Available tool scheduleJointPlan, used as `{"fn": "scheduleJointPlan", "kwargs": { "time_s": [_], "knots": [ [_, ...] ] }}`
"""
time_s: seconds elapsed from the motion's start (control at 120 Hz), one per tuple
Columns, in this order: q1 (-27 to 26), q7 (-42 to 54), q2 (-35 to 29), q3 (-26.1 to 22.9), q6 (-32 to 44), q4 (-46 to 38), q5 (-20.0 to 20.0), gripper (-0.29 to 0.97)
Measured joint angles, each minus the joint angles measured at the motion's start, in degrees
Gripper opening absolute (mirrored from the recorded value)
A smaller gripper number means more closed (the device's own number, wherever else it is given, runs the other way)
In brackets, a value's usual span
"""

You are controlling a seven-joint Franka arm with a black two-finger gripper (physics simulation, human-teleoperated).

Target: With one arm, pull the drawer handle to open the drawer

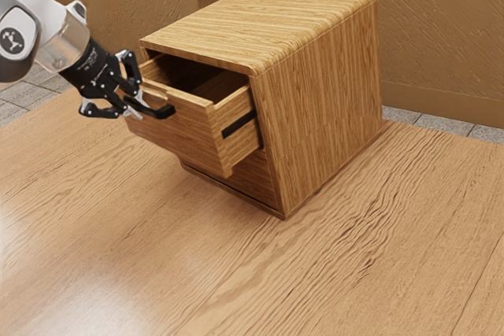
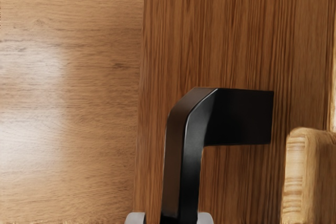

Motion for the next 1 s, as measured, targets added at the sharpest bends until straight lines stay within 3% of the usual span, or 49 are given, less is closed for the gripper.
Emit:
{"fn": "scheduleJointPlan", "kwargs": {
  "time_s": [1.0],
  "knots": [
    [0.9, -0.3, -9.8, 0.4, -0.1, -9.6, 0.3, 0.02]
  ]
}}
